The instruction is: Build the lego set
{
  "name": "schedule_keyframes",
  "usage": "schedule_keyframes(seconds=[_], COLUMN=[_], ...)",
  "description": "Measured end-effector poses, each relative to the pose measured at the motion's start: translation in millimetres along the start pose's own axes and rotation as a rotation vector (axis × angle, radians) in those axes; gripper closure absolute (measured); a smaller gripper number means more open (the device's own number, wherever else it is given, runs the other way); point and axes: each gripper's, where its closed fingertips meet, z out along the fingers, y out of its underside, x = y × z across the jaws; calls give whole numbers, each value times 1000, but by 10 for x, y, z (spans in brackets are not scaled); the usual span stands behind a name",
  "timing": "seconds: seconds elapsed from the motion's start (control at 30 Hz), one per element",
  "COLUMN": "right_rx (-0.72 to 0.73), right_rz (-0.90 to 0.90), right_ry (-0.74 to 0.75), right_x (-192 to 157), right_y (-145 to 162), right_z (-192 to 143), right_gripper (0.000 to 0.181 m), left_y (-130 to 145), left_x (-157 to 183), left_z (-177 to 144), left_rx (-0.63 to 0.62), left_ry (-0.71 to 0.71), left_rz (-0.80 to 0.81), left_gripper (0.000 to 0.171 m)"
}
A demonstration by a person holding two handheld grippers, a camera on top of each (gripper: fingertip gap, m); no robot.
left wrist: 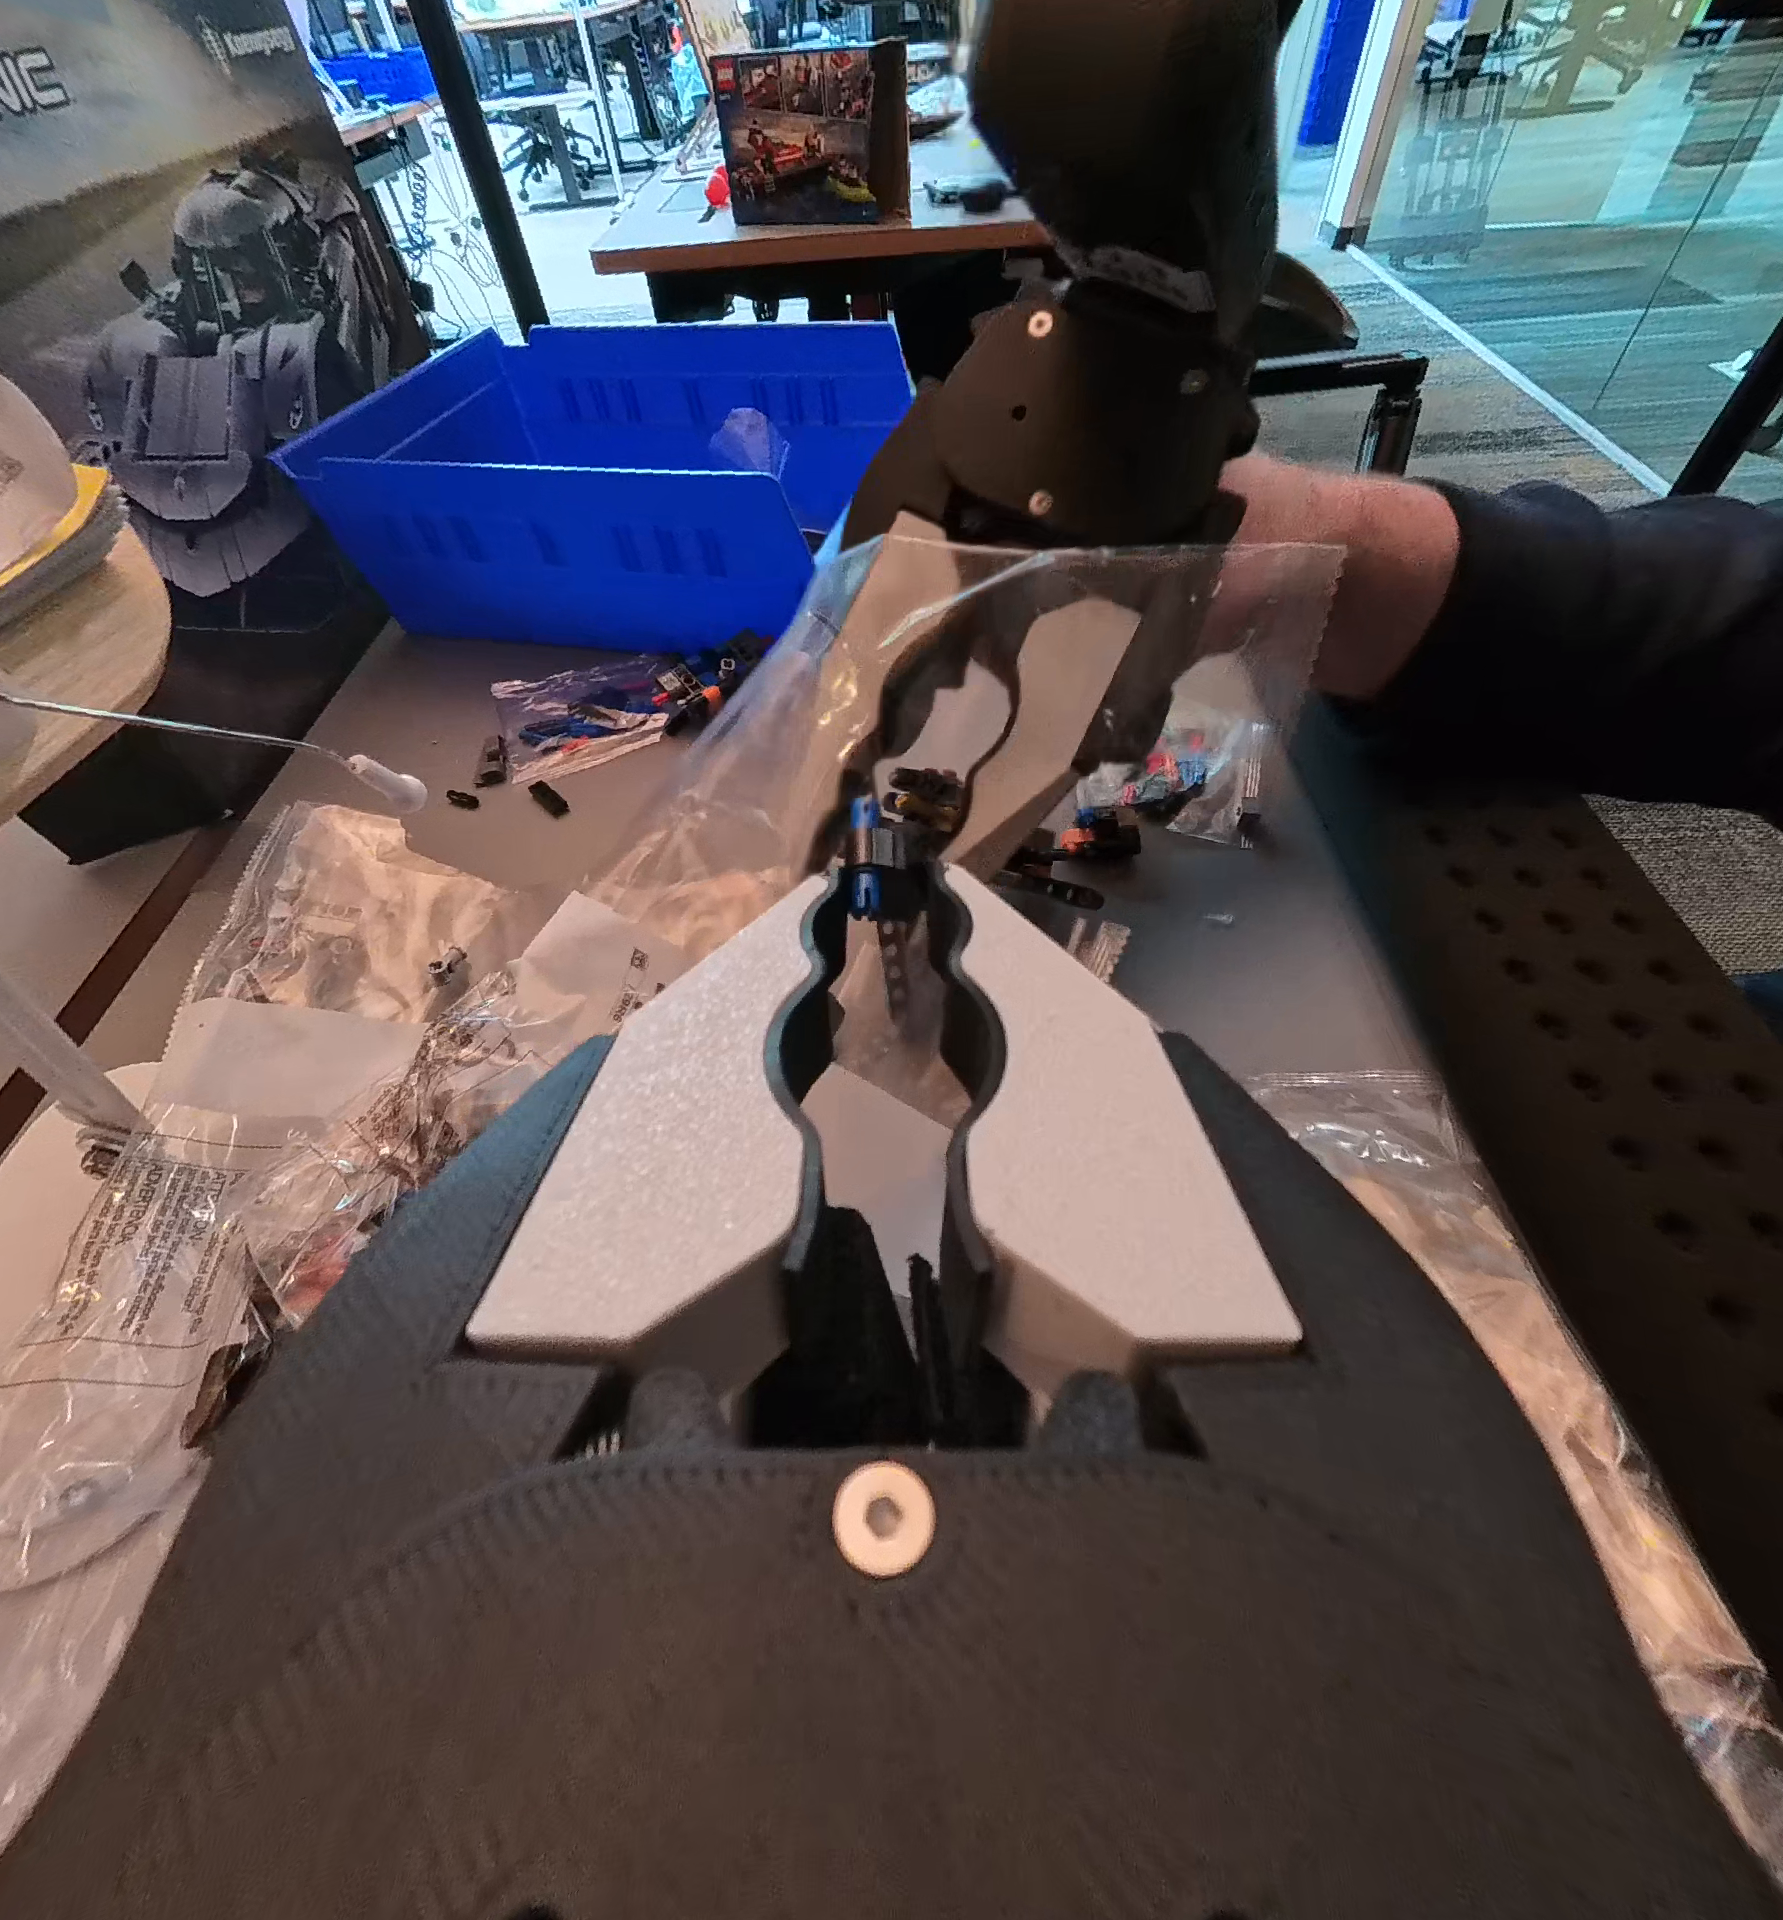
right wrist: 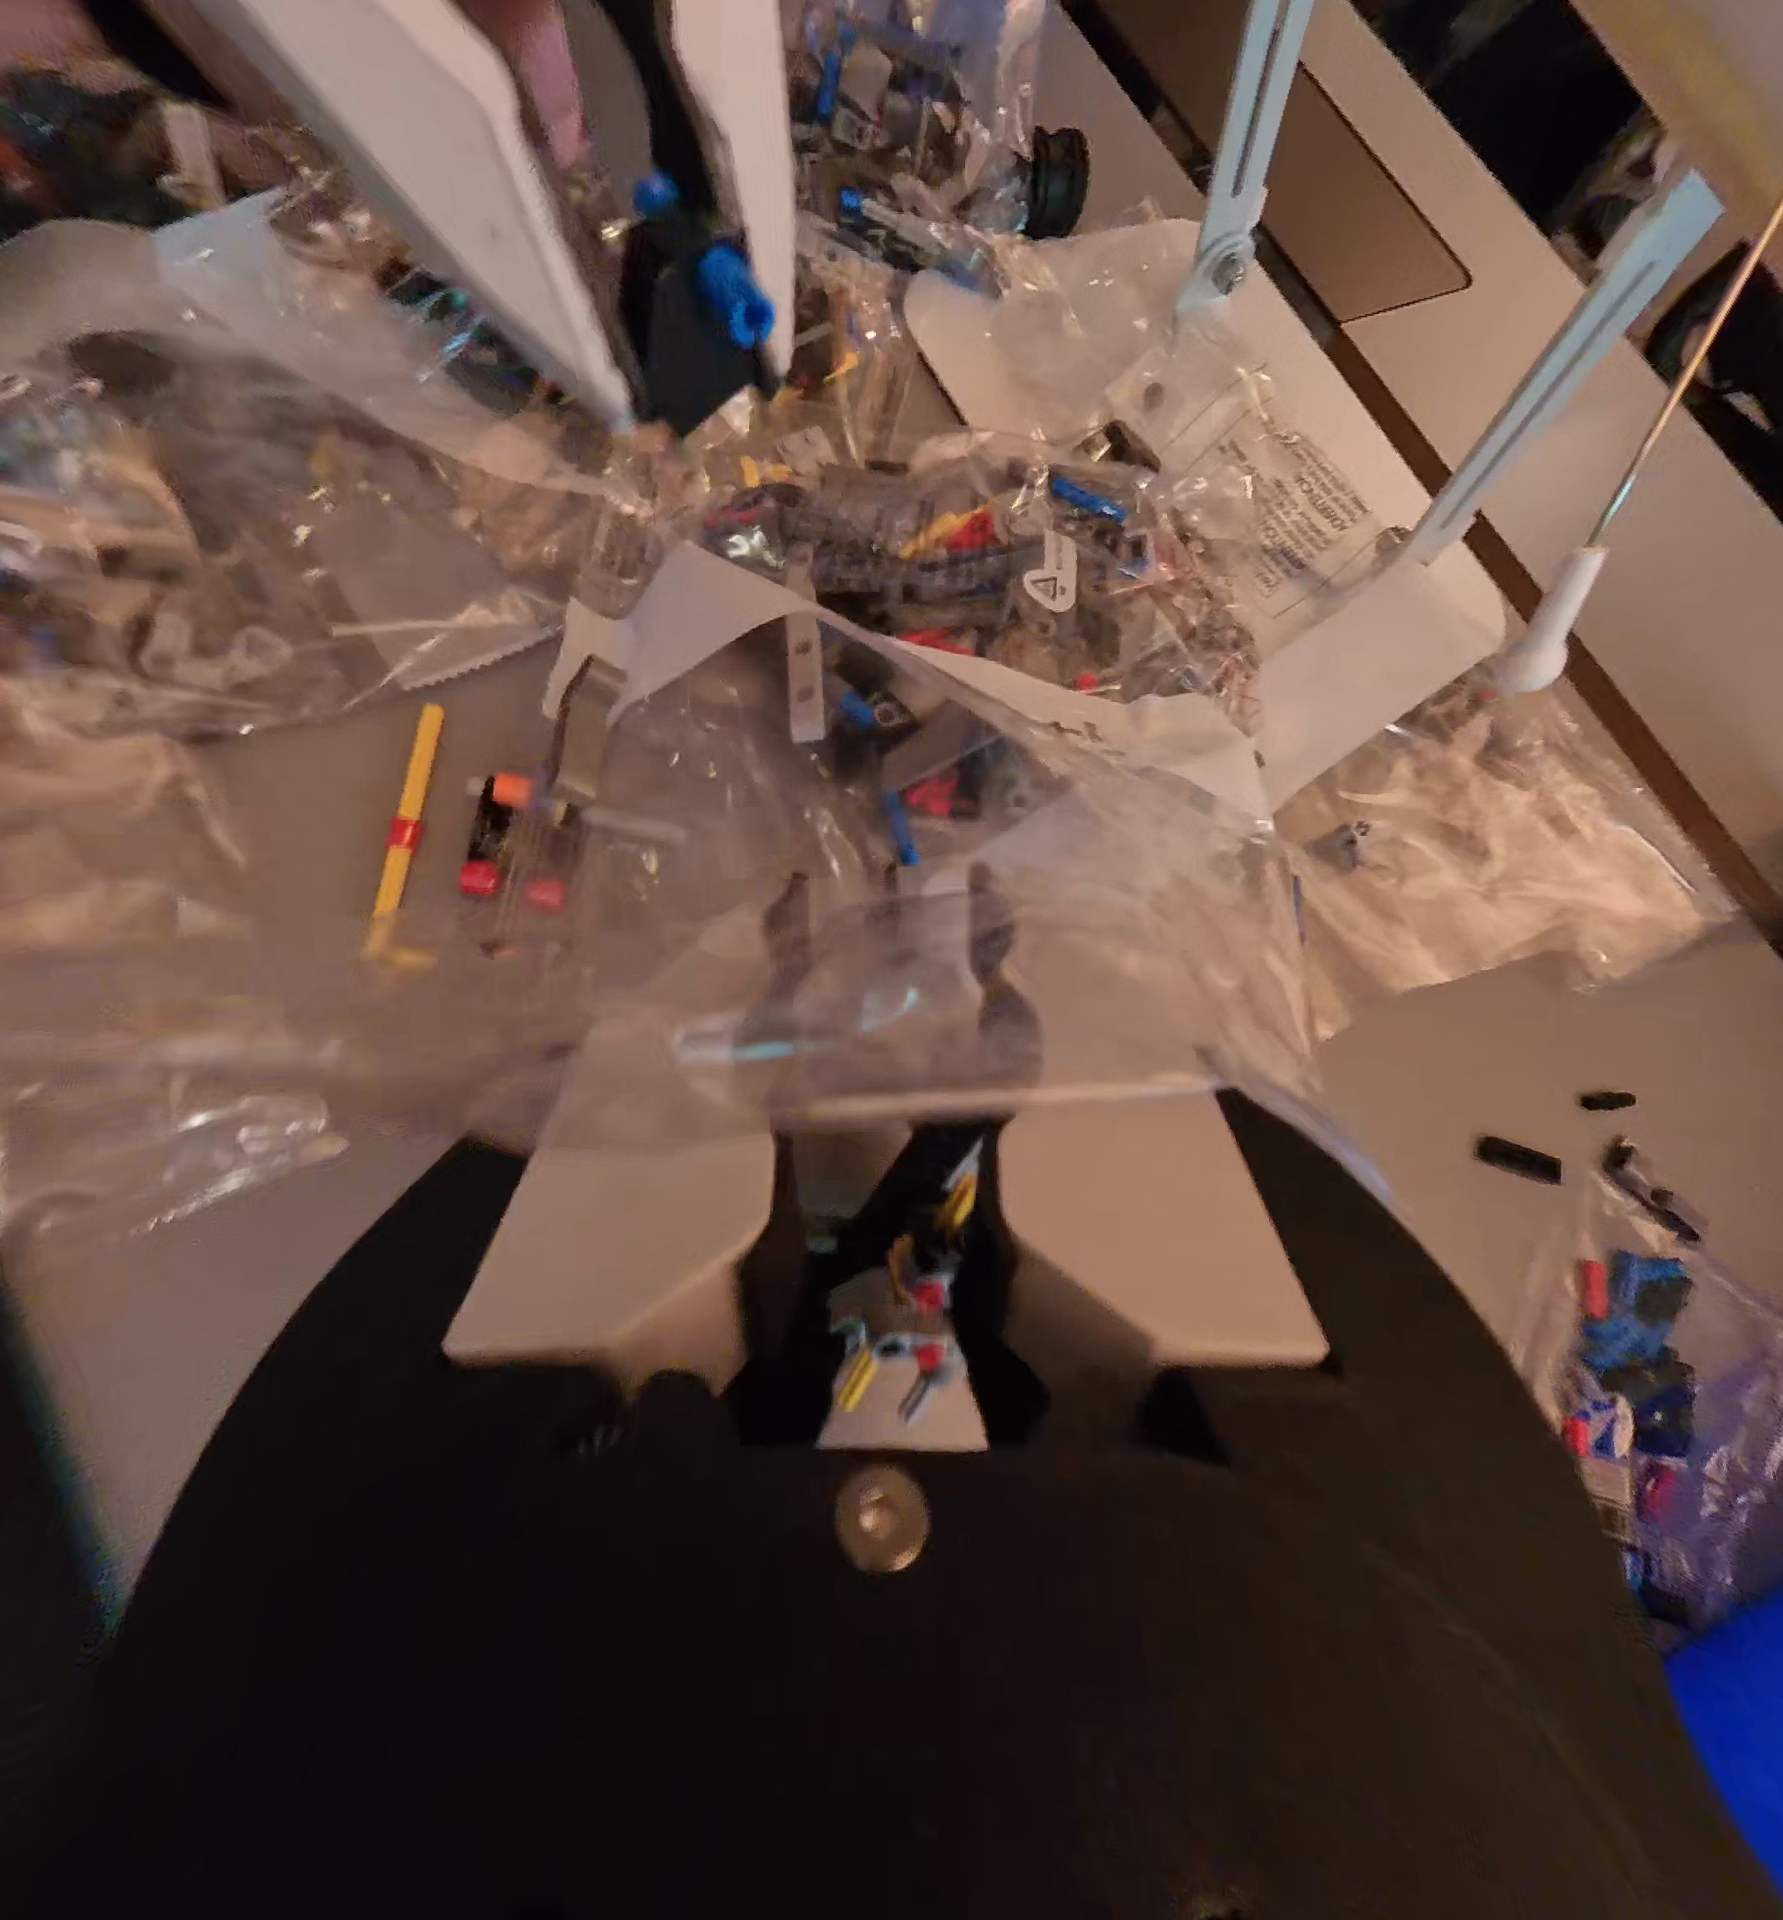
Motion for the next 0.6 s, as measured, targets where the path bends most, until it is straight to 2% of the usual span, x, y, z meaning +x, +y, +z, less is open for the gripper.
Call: schedule_keyframes(seconds=[0.07,0.13,0.27,0.33,0.37,0.43,0.5,0.6], right_rx=[10,82,361,530,569,600,612,497], right_rz=[-8,41,169,157,119,51,43,13], right_ry=[16,49,159,198,207,127,-62,-113], right_x=[60,189,533,566,526,316,9,-150], right_y=[56,57,-115,-326,-404,-545,-676,-649], right_z=[-160,-410,-993,-1273,-1342,-1286,-1092,-757], right_gripper=[164,166,163,160,162,171,174,169], left_y=[-16,-30,-98,-118,-115,-148,-161,-181], left_x=[-10,-23,-54,-47,-36,37,98,211], left_z=[-17,-33,-37,-3,26,91,162,247], left_rx=[9,16,45,34,13,1,-24,-36], left_ry=[-6,-15,-44,-69,-84,-77,-78,-50], left_rz=[0,5,26,73,104,142,190,229], left_gripper=[157,157,158,158,158,158,158,158])
